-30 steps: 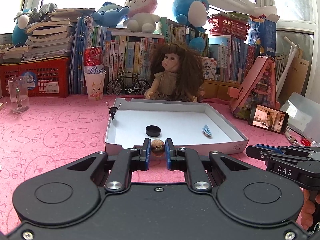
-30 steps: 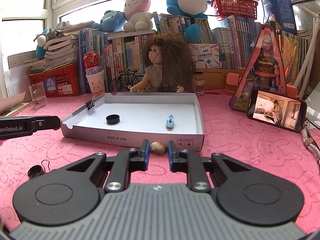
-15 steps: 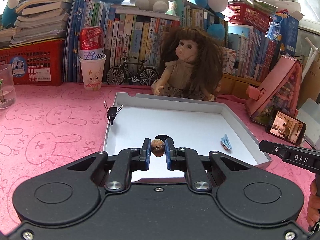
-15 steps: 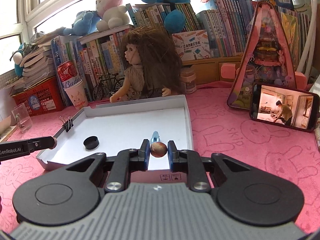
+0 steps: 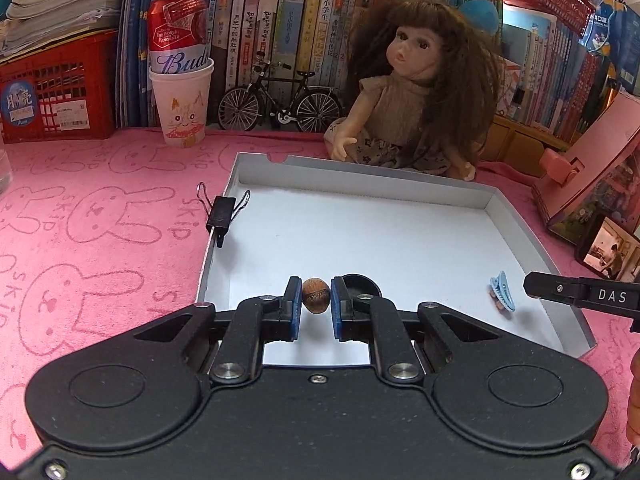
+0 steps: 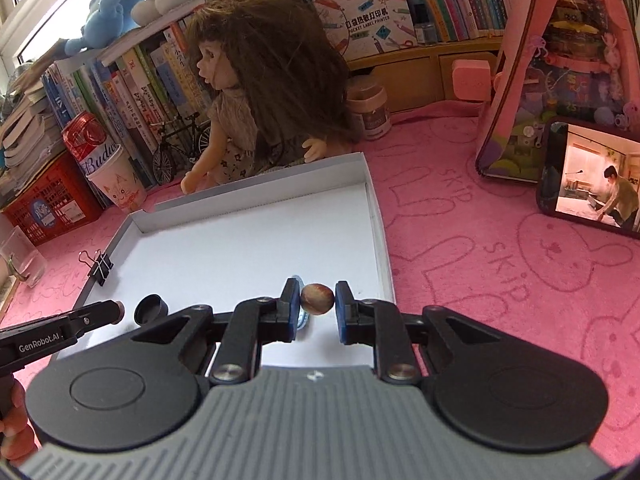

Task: Organize rigid objects
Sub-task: 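Carry both brown nuts over the white tray with both tools, then open both tools to release the nuts into the tray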

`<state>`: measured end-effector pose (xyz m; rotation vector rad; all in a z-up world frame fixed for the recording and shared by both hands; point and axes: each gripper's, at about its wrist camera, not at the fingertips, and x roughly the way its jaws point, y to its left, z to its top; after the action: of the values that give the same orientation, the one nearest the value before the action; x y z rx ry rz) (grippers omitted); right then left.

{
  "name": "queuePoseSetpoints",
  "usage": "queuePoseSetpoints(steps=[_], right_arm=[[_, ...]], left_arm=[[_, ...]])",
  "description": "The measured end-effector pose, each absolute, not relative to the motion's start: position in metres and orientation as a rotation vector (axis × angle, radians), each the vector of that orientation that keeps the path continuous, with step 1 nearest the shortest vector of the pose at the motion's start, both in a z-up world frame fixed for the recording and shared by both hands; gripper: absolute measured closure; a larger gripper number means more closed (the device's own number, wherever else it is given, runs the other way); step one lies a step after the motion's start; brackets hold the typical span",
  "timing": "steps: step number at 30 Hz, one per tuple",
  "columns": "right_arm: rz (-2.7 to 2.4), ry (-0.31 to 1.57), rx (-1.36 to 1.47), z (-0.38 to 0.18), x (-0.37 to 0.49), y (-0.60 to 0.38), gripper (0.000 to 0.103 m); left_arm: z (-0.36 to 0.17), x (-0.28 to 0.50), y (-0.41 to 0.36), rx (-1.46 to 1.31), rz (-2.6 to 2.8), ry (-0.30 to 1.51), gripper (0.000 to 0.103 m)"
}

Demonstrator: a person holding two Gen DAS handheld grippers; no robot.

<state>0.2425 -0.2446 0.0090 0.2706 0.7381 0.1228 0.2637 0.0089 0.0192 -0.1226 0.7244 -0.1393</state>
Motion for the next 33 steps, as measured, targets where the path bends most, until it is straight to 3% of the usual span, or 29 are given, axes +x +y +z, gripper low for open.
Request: queuePoseSetpoints(steps=[18, 21, 22, 25, 33], right_arm=[[0.117, 0.755, 0.234, 0.000, 0.250, -0.239, 0.080], [0.123, 0.748, 0.237, 0.001, 0.247, -0.239, 0.071], [0.128, 0.745, 0.234, 0.001, 0.245, -0.239, 0.057], [0.132, 0.724, 0.206, 0.005, 0.238, -0.239, 0.048], [0.164, 0.662, 0.187, 0.014, 0.211, -0.243, 0.024]], left_arm=[[0.009, 0.268, 0.002, -0.111, -0.149, 0.724, 0.089], [0.012, 0.264, 0.005, -0.121, -0.144, 0.716, 0.086], [0.014, 0.262, 0.006, -0.122, -0.142, 0.710, 0.080], [0.020, 0.255, 0.008, -0.115, -0.133, 0.684, 0.063], [0.037, 0.226, 0.012, -0.120, -0.173, 0.647, 0.039]])
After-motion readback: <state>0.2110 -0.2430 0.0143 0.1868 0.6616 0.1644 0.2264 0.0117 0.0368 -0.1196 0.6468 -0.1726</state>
